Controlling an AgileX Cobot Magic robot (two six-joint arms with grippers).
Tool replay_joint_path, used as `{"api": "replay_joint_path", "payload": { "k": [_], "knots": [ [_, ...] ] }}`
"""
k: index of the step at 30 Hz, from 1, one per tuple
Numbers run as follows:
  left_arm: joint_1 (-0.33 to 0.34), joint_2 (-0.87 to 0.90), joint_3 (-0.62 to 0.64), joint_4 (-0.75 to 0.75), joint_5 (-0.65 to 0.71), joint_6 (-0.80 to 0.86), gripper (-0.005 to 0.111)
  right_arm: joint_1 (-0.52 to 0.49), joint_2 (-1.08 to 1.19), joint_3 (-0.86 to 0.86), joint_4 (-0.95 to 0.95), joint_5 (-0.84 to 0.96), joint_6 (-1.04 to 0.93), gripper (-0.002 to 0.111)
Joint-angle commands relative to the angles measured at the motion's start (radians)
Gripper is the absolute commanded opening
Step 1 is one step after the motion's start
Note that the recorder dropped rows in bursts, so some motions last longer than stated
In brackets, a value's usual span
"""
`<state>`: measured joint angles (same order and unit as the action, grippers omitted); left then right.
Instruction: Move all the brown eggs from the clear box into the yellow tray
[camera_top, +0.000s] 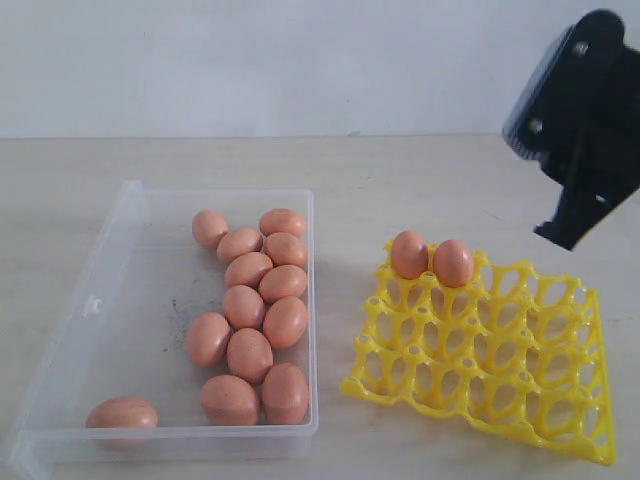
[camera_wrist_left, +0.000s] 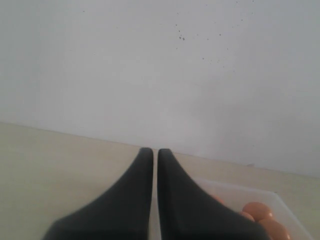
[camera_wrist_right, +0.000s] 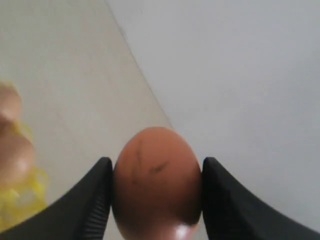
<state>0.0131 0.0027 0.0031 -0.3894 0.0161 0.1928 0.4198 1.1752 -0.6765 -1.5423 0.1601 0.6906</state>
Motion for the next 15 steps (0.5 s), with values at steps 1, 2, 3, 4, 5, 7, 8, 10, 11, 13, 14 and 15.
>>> {"api": "replay_joint_path", "payload": {
  "k": [1, 2, 3, 4, 5, 7, 8, 10, 11, 13, 14, 15],
  "knots": [
    [0.001, -0.003, -0.003, -0.011, -0.016, -0.007, 0.004, -0.021, 0.024, -0.030, 0.021, -0.154, 0.299, 0.000],
    [0.001, -0.003, -0.003, -0.011, -0.016, -0.007, 0.004, -0.021, 0.027, -0.037, 0.023, -0.151, 0.339, 0.000],
    [0.001, -0.003, -0.003, -0.011, -0.016, -0.007, 0.004, -0.021, 0.031, -0.045, 0.023, -0.144, 0.384, 0.000],
    [0.001, -0.003, -0.003, -0.011, -0.016, -0.007, 0.004, -0.021, 0.033, -0.054, 0.024, -0.135, 0.436, 0.000],
    [0.001, -0.003, -0.003, -0.011, -0.016, -0.007, 0.004, -0.021, 0.035, -0.059, 0.028, -0.135, 0.469, 0.000],
    [0.001, -0.003, -0.003, -0.011, -0.016, -0.007, 0.004, -0.021, 0.035, -0.068, 0.028, -0.154, 0.532, 0.000],
    [0.001, -0.003, -0.003, -0.011, -0.016, -0.007, 0.004, -0.021, 0.035, -0.070, 0.028, -0.160, 0.552, 0.000],
    [0.001, -0.003, -0.003, -0.011, -0.016, -0.007, 0.004, -0.021, 0.035, -0.070, 0.028, -0.187, 0.562, 0.000],
    [0.001, -0.003, -0.003, -0.011, -0.016, -0.007, 0.004, -0.021, 0.035, -0.070, 0.036, -0.201, 0.562, 0.000],
    [0.001, -0.003, -0.003, -0.011, -0.016, -0.007, 0.004, -0.021, 0.035, -0.072, 0.062, -0.254, 0.562, 0.000],
    [0.001, -0.003, -0.003, -0.011, -0.016, -0.007, 0.004, -0.021, 0.035, -0.076, 0.073, -0.260, 0.545, 0.000],
    [0.001, -0.003, -0.003, -0.011, -0.016, -0.007, 0.004, -0.021, 0.035, -0.080, 0.075, -0.267, 0.529, 0.000]
  ]
}}
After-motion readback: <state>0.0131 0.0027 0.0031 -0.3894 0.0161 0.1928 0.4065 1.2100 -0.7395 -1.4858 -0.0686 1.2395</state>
